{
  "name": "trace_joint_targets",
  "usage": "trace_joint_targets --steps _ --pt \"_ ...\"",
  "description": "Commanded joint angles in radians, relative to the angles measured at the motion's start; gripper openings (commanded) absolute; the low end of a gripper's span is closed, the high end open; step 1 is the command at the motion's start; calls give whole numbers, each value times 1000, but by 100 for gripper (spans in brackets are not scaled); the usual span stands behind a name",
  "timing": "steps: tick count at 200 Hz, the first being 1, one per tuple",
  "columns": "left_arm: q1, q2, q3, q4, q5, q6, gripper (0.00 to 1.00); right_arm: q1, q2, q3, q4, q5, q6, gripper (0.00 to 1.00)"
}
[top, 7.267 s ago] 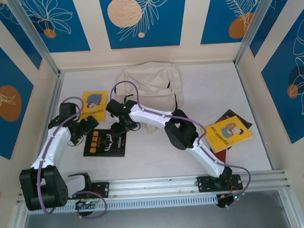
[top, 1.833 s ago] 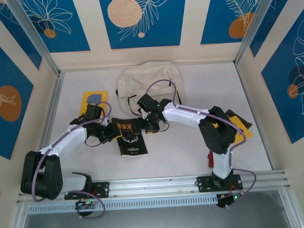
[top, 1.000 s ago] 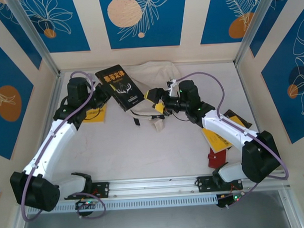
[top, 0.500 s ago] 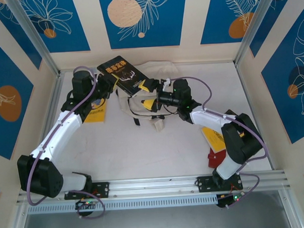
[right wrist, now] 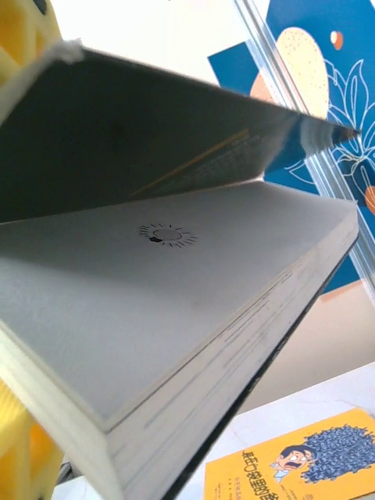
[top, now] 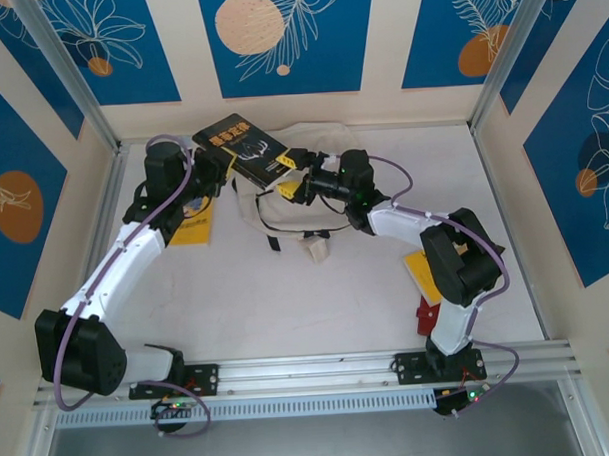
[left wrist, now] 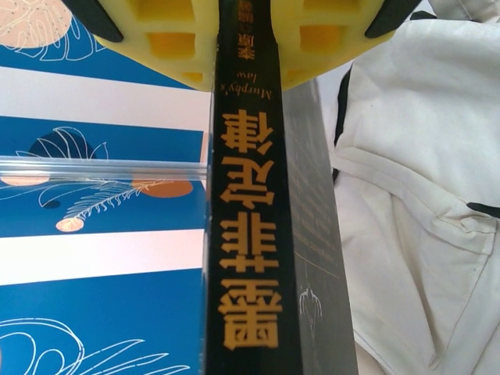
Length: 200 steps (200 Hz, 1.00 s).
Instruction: Pack books, pencil case, and school supplies into a backpack
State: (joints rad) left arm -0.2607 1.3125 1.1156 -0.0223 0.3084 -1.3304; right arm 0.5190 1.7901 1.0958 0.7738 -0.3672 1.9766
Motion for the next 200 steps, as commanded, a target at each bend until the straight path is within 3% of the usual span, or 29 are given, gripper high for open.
trace_joint_targets --steps 1,19,74,103,119,142,153,170,200 --pt "-11 -13 -16 92 0 -14 0 -5 -21 -23 66 45 19 54" --pt "-14 -13 -24 112 17 -16 0 -8 -30 -37 91 52 1 44" --pt "-18 -8 -10 70 34 22 0 6 -36 -32 94 66 -52 29" --pt "-20 -10 4 34 47 66 0 -5 -69 -54 7 76 -86 11" --pt "-23 -1 33 -30 69 131 12 -15 -98 -56 -53 80 -138 3" --pt "-31 8 75 -179 71 252 47 -38 -162 -54 -174 86 -260 0" --pt "-37 16 91 -253 58 323 59 -56 -201 -57 -255 101 -336 0" --pt "-57 36 97 -313 37 409 65 -74 -274 -77 -370 180 -447 0" --pt "-138 125 129 -350 9 493 68 -98 -399 -87 -575 342 -653 0"
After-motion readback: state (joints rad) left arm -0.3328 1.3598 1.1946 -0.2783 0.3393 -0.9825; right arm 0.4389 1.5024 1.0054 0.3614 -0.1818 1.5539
